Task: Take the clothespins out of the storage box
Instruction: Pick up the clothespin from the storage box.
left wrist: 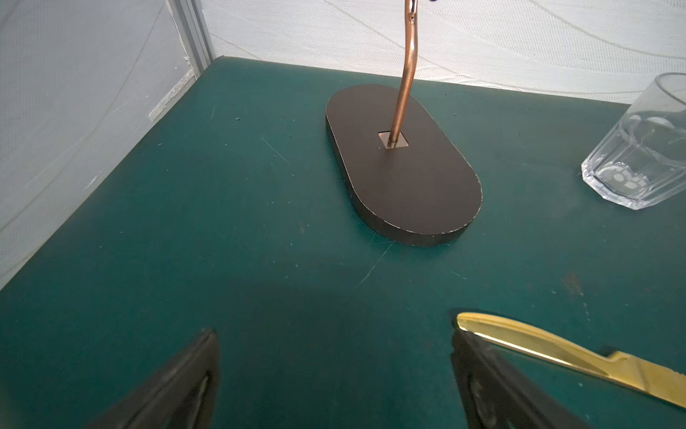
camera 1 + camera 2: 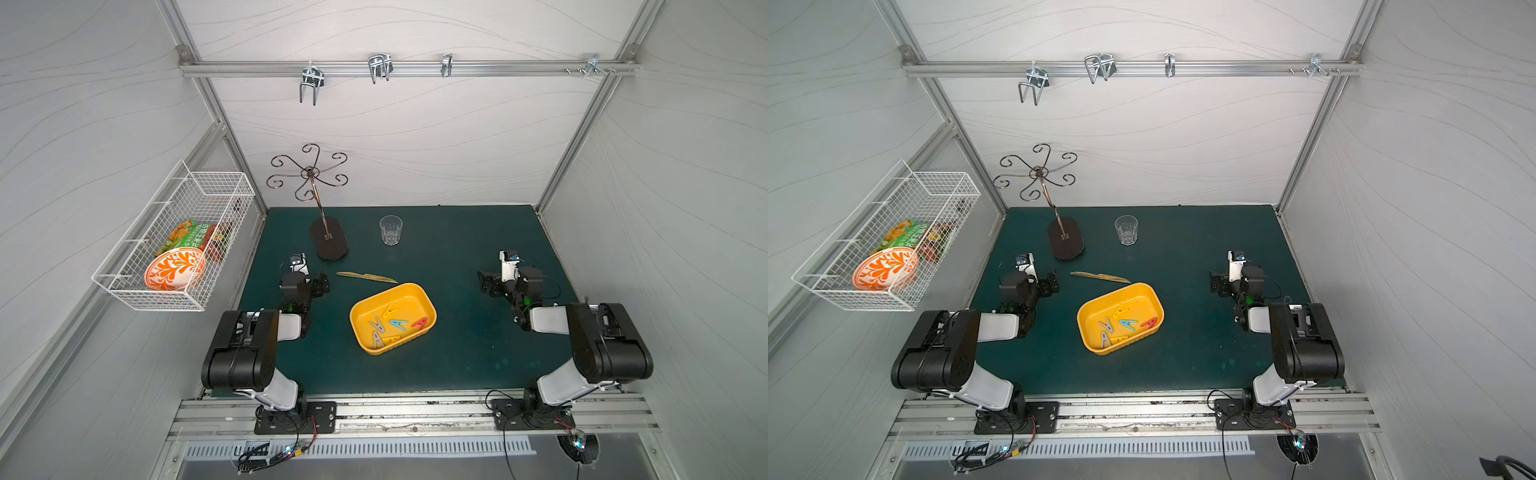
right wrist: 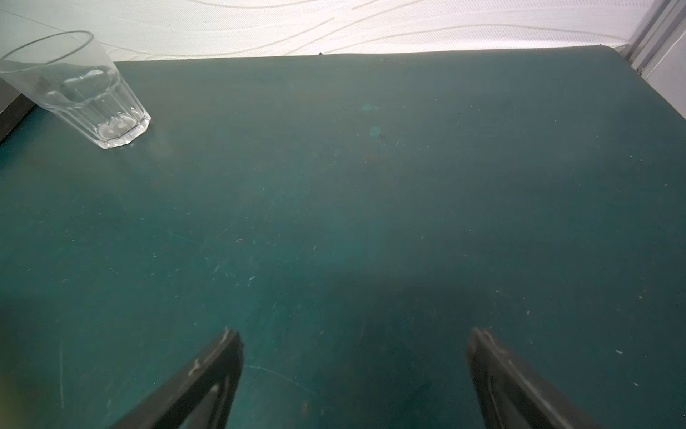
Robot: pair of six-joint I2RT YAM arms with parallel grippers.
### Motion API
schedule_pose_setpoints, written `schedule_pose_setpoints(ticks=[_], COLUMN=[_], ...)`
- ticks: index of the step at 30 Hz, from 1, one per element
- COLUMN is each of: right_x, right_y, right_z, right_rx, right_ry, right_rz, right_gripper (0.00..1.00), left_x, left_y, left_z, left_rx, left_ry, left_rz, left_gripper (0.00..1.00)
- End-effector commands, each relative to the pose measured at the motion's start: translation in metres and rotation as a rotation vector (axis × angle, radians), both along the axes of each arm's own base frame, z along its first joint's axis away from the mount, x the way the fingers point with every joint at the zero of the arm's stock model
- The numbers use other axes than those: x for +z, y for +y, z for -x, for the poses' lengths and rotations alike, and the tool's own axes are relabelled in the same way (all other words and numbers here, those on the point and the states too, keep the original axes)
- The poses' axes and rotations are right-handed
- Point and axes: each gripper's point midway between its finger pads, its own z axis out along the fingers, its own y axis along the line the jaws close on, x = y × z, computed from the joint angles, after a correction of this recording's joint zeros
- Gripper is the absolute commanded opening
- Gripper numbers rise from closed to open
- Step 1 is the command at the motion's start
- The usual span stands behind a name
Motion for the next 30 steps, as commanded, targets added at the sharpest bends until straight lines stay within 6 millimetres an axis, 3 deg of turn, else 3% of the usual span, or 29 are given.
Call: schedule_pose_setpoints(ticks=[1, 23, 26, 30], right_x=[0.004, 0.006, 0.019, 0.039], right_y=[0.001, -0.001, 0.001, 0.021], right_z=[-0.005, -0.005, -0.004, 0.001], right_rx=[0.008, -0.012, -0.005, 0.054], right_ry=[-0.014, -0.020, -0.015, 0.022], right_rz=[0.002, 0.011, 0.022, 0.124], right_gripper=[0.99, 0.99, 0.99, 0.99], left_x=[0.013, 0.012, 0.013, 0.014], left_y=[-0.002, -0.006, -0.006, -0.009], left_z=[-0.009, -0.009, -0.009, -0.009], left_rx=[-0.012, -0.028, -0.031, -0.047], left_ry=[-0.044, -0.036, -0.044, -0.037], left_rz=[-0.003, -0.009, -0.007, -0.007], left_gripper=[0.99, 0.99, 0.99, 1.00])
